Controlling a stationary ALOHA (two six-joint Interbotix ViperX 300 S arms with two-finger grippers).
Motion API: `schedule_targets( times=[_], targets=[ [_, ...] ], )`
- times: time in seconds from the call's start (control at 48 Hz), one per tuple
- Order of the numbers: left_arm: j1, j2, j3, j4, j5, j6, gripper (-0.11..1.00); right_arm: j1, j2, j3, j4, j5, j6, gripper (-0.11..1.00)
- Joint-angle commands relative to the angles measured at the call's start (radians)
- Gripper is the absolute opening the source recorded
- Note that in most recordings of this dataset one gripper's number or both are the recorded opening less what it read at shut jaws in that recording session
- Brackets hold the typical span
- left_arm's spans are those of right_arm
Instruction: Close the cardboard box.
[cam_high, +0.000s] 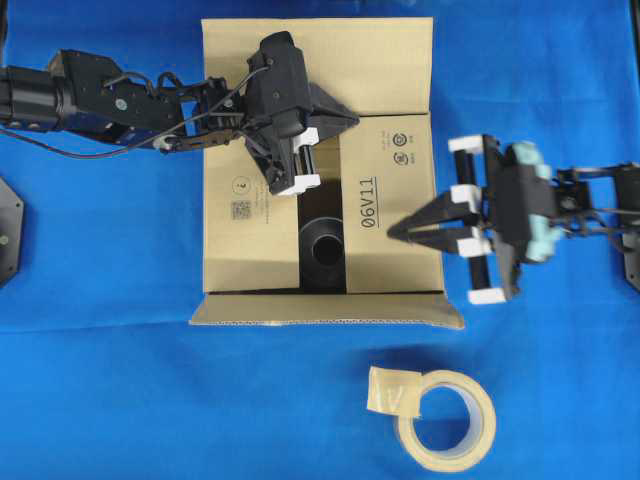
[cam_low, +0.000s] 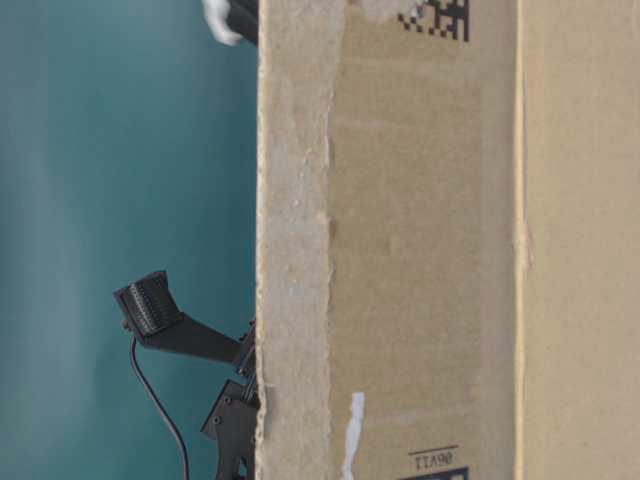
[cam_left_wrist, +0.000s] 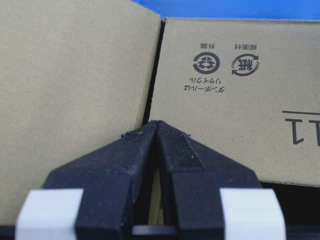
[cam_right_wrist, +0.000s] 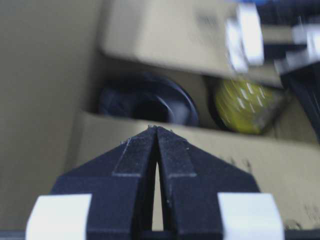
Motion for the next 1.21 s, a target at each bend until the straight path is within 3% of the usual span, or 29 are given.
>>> schedule_targets(
  times=[0.0, 0.271, 0.541, 0.916, 1.186],
  targets=[
    [0.002, -0.015, -0.002, 0.002, -0.008, 0.0, 0.0, 0.058, -0.071, -0.017, 0.003, -0.005, 0.002, 0.0],
    [0.003, -0.018, 0.012, 0.002, -0.008, 0.0, 0.0, 0.267, -0.187, 0.012, 0.002, -0.077, 0.0, 0.0],
    [0.002, -0.02, 0.02, 0.002, -0.008, 0.0, 0.0, 0.413, -0.123, 0.031, 0.002, -0.072, -0.005, 0.0],
    [0.002, -0.02, 0.02, 0.002, -0.008, 0.0, 0.0, 0.41, 0.015, 0.023, 0.003, -0.08, -0.002, 0.0],
    [0.003, -0.02, 0.018, 0.002, -0.009, 0.0, 0.0, 0.29, -0.055, 0.026, 0.003, -0.08, -0.006, 0.0]
  ],
)
